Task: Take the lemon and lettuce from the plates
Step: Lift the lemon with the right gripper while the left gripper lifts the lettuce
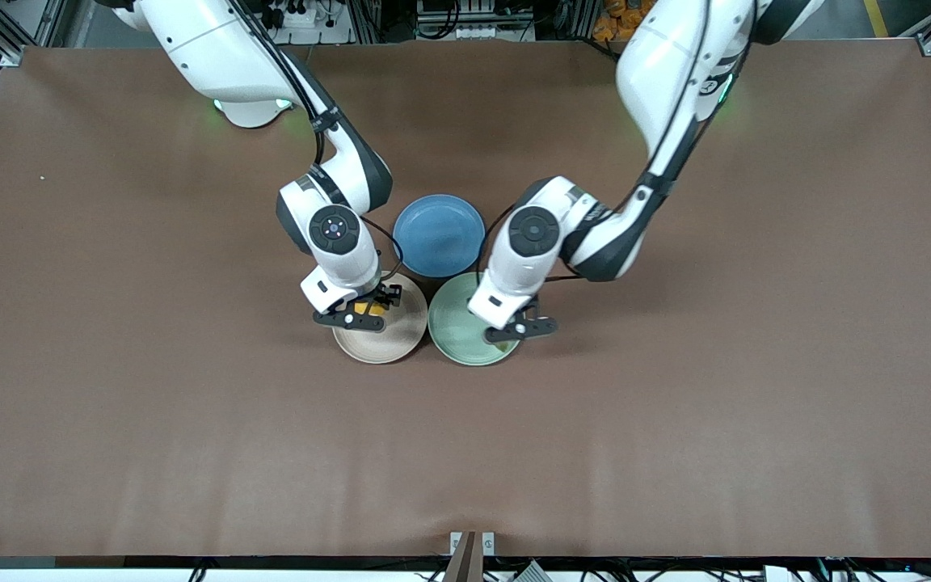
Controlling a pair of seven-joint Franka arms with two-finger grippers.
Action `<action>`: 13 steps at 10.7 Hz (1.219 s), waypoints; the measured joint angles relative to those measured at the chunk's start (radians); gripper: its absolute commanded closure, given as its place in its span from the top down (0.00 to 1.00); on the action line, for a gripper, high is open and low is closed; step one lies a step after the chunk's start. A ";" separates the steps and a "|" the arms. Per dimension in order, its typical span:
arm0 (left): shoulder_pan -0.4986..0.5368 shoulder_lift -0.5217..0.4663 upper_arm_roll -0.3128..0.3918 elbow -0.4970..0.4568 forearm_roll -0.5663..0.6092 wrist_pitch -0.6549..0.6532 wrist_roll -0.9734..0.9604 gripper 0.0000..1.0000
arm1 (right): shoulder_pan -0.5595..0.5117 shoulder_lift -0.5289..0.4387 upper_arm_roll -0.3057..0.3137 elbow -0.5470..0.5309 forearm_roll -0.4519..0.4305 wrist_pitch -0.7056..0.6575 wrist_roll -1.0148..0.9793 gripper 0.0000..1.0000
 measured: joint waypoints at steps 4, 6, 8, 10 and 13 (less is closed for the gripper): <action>0.135 -0.081 0.001 -0.002 0.000 -0.139 0.123 0.00 | -0.029 0.000 -0.001 0.083 0.000 -0.119 -0.059 0.36; 0.218 -0.096 0.000 -0.007 0.000 -0.160 0.179 0.00 | -0.066 -0.003 -0.001 0.147 0.000 -0.213 -0.124 0.36; 0.289 -0.097 0.000 -0.012 0.000 -0.196 0.275 0.00 | -0.123 -0.006 0.000 0.233 0.000 -0.321 -0.195 0.36; 0.360 -0.103 0.000 -0.014 0.000 -0.241 0.367 0.00 | -0.177 -0.010 0.000 0.315 0.000 -0.422 -0.252 0.36; 0.433 -0.148 -0.002 -0.057 0.000 -0.309 0.461 0.00 | -0.259 -0.023 -0.002 0.384 0.000 -0.501 -0.314 0.37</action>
